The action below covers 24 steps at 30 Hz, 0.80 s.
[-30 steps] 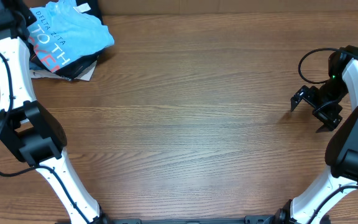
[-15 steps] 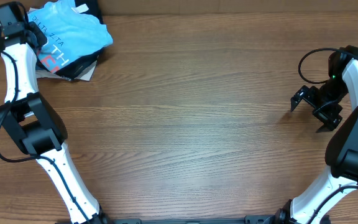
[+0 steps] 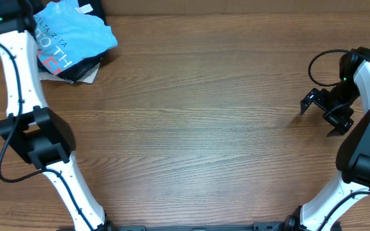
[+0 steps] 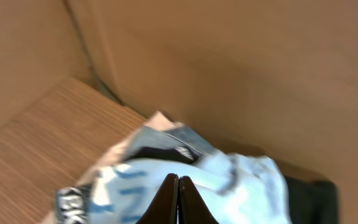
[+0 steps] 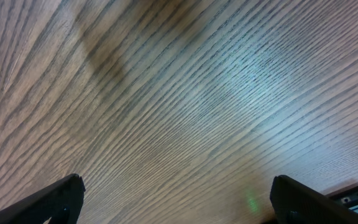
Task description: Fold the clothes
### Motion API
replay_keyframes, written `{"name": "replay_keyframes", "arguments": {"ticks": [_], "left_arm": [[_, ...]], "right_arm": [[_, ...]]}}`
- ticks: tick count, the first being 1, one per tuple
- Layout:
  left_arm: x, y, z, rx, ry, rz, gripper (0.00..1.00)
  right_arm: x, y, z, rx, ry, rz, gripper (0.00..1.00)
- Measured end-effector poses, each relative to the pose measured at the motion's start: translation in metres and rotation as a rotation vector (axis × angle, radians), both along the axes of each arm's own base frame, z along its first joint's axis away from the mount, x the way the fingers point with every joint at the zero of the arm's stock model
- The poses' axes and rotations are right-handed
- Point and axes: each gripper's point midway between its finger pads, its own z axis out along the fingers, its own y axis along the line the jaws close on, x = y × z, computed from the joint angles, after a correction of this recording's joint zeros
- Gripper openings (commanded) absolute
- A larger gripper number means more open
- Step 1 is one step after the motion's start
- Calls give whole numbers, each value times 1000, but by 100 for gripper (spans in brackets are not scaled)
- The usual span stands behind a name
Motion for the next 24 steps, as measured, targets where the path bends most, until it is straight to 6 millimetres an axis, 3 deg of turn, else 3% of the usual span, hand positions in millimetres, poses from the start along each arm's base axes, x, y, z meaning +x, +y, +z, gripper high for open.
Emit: {"name": "replay_keyframes", "arguments": {"ticks": [4,8,15,16,20,22,24], "left_arm": [[8,-32,-15,-11,42,-50,4],[17,-56,-44,-25,99,-89,4],[27,-74,-130,-58,235,-119,12],[28,-75,-136,-60,241,-120,18],[30,-77,-134,-58,233,-124,22],[29,-77,-132,-60,235,-124,45],[28,-78,-122,-65,223,-123,53]], "right_arm": [[0,0,0,-1,-1,0,100],[1,0,0,-1,-3,0,100],[0,0,0,0,-1,0,100],[0,0,0,0,0,0,100],[-2,1,1,3,7,0,100],[-1,2,1,10,5,-3,100],[2,3,0,17,-9,-6,100]]}}
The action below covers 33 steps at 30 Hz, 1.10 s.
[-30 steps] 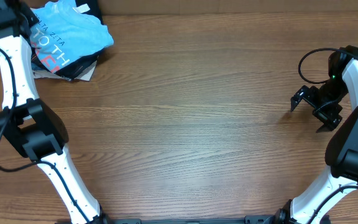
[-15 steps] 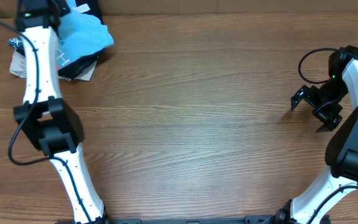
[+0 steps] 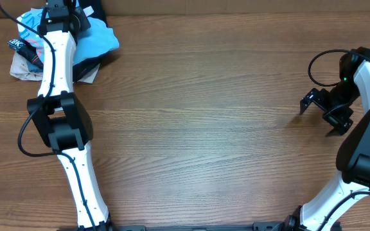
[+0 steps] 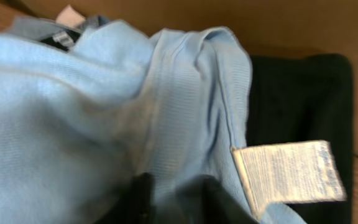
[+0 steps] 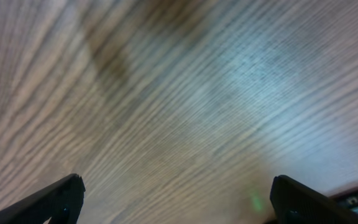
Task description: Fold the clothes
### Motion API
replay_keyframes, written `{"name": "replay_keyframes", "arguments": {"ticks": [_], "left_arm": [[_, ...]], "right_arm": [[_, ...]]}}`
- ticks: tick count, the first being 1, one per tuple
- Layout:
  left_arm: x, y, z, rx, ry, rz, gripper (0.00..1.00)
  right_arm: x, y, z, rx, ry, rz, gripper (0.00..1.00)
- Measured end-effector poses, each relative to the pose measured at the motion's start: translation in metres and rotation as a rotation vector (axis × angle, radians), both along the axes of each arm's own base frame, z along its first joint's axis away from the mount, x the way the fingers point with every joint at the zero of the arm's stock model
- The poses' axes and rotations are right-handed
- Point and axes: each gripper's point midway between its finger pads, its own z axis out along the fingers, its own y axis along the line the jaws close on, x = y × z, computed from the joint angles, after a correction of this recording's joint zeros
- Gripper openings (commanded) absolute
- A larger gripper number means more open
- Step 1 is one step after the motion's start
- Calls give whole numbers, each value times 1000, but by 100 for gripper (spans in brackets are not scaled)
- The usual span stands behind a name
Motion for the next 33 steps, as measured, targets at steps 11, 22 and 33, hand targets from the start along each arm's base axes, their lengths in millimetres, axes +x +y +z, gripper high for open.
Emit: {"name": "replay_keyframes", "arguments": {"ticks": [11,22,33], "left_arm": [[-81,-19,231,0,-277,-27,100],[-195,-59,302,-74,-247,-123,100],[-313,-89,355,-73,-285,-197,100]], "right_arm": [[18,8,15,27,-120,-7,100],[-5,47,167,-87,-575,95,100],[-60,92,248,-122,-875,222,100]]}}
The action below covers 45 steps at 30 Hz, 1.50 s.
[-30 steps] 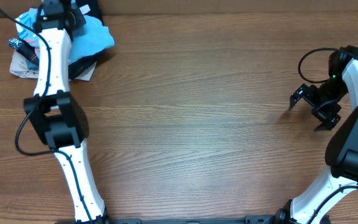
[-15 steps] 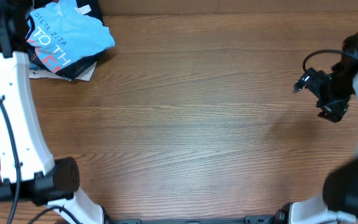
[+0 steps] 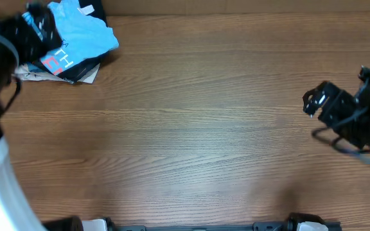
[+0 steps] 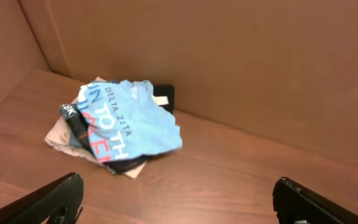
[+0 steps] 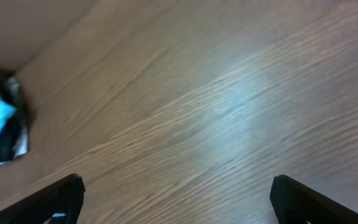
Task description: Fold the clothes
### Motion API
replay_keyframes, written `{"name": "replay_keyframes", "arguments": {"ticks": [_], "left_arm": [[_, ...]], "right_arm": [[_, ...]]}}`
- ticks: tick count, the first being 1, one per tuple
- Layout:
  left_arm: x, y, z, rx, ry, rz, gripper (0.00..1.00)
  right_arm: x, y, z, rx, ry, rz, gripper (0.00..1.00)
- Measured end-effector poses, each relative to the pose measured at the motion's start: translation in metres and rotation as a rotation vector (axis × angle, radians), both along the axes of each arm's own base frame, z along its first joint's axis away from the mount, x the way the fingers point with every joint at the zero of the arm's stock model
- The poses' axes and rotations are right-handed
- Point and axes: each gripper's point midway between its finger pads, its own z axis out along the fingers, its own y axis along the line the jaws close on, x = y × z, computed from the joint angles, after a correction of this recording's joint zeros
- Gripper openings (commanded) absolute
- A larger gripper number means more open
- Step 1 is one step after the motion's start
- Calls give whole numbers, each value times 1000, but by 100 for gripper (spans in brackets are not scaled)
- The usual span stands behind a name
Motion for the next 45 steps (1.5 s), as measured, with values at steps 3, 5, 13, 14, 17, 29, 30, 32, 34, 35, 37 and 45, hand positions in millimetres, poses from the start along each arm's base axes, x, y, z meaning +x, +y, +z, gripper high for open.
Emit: {"name": "replay_keyframes", "arguments": {"ticks": [3,5,13,14,17,29,30,32,34,35,37,45], "left_arm": [[-28,-6,8,11,-11,-13,100],[-43,-9,7,11,2,-18,100],[-96,-19,-1,16,53,-31,100],[-104,-21,0,15,48,-34,100],[-133,-28,4,13,23,-46,100],[-264,-62,9,56,-197,-121,100],[-271,-64,3,54,-198,-127,100],[-281,-68,-11,46,-189,-140,100],[-284,-71,-25,38,-176,-153,100],[-285,-73,-32,35,-171,-165,100],[-285,-80,-46,41,-175,-208,100],[-281,-102,-86,70,-375,-349,100]], "right_arm": [[-16,6,15,-7,-69,18,100],[-27,8,21,-10,-94,21,100],[-66,12,13,-13,-125,25,100],[-69,12,10,-13,-124,25,100],[-76,13,-1,-13,-123,25,100],[-79,19,-5,7,-247,43,100],[-79,20,-3,9,-252,44,100],[-77,20,-1,15,-263,43,100],[-76,21,0,20,-267,39,100],[-76,21,0,21,-267,40,100],[-76,21,-1,23,-266,38,100],[-73,21,13,15,-348,40,100]]}}
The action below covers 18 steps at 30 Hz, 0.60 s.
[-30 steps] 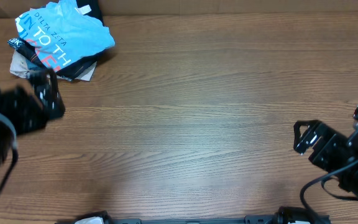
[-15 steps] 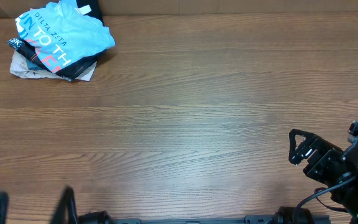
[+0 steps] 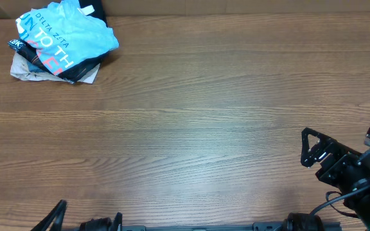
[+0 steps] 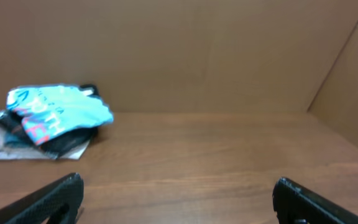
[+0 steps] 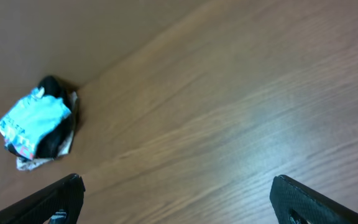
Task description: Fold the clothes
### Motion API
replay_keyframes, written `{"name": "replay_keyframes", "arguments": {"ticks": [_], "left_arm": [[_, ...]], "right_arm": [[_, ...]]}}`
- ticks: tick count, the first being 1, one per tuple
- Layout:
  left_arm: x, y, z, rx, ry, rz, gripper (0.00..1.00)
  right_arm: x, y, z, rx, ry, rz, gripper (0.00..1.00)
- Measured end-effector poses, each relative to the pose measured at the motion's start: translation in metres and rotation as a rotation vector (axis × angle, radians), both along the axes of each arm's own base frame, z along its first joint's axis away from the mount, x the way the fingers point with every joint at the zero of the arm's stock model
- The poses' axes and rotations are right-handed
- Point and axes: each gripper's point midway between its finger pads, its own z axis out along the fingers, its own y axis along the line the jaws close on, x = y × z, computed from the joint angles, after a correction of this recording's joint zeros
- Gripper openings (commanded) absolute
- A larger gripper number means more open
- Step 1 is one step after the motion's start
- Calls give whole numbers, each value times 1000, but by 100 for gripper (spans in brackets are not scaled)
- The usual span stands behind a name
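Note:
A pile of clothes lies at the table's far left corner, topped by a light blue printed shirt (image 3: 63, 35) over dark and pale garments. The left wrist view has the pile (image 4: 48, 118) far ahead to the left, and the right wrist view has the pile (image 5: 36, 124) small at the far left. My left gripper (image 4: 178, 180) is open and empty, well back from the pile. My right gripper (image 3: 307, 147) stands open and empty over the near right of the table; its fingers (image 5: 55, 199) frame bare wood.
A wooden table (image 3: 191, 115) spreads between the pile and both grippers. Brown cardboard walls (image 4: 185, 50) close off the back and sides. A tip of the left arm (image 3: 53, 215) shows at the near left edge.
The left arm has left the far left and now shows only at the near edge, its camera farther from the pile. The right gripper has moved from mid right to the near right corner.
My left gripper was shut above the pile in the far left corner, then down on the blue shirt with its fingers slightly apart. Then it was open and away from the pile. Now both arms are drawn back to the near edge, and the pile stays heaped.

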Motion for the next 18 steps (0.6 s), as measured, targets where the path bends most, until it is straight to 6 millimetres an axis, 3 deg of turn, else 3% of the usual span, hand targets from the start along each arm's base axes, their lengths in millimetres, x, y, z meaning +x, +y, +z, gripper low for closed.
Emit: {"name": "replay_keyframes", "arguments": {"ticks": [3,9,14,18], "left_arm": [[12,-1,-26,-25,6,-18,100],[58,5,-83,-82,152,-19,100],[74,8,-123,-106,265,-15,100],[81,9,-143,-115,317,-14,100]], "right_arm": [[3,0,6,-3,-30,-1,100],[6,-4,9,-16,-45,-18,100],[6,-9,8,-32,-43,-42,100],[6,-11,8,-38,-43,-51,100]]}}
